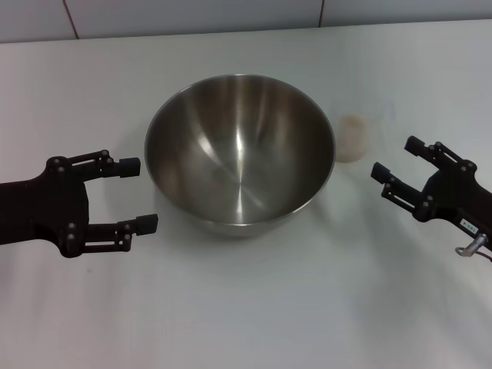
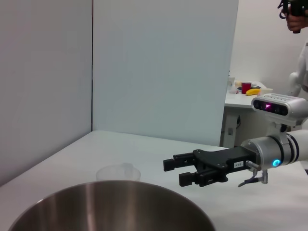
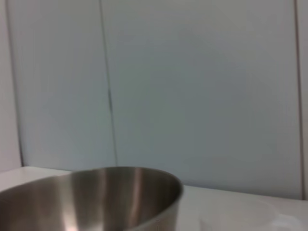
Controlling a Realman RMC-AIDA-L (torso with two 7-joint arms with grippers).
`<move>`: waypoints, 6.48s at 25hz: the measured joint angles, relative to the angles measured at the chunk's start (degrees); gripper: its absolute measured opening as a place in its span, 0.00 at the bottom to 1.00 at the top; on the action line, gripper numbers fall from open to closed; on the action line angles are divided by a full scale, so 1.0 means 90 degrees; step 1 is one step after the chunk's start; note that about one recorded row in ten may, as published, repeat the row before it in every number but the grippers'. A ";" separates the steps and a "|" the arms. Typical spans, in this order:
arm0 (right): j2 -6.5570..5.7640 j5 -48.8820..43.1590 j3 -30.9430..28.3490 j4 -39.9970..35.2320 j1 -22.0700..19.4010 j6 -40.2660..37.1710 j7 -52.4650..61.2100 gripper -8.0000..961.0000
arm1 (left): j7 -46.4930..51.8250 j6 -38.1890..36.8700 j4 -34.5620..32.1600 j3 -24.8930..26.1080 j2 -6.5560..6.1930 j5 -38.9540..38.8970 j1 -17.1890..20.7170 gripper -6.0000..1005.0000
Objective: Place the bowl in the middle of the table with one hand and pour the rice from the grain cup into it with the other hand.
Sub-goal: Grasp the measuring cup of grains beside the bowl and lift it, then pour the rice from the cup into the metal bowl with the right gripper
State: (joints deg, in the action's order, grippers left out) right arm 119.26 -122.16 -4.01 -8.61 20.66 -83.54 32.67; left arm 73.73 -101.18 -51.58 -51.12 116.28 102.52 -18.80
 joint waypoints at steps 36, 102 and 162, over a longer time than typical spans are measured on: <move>0.0017 0.0010 -0.2175 0.1041 0.0661 0.2260 -0.1033 0.79 | -0.0061 -0.0011 0.0009 0.0183 -0.0093 0.0005 0.0080 0.83; 0.0001 -0.0005 -0.2483 0.1075 0.1037 0.2720 -0.1109 0.36 | -0.0096 0.0007 0.0009 0.0209 -0.0108 0.0004 0.0078 0.83; -0.0024 0.0087 -0.1382 0.0678 0.1887 0.0213 -0.3768 0.02 | -0.0421 -0.0105 -0.0113 0.0456 0.0111 -0.0041 0.0079 0.83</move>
State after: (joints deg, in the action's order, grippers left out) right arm 119.05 -121.38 -16.45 -2.51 37.64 -81.62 -1.24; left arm 69.94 -102.13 -52.60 -47.01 117.28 102.15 -18.09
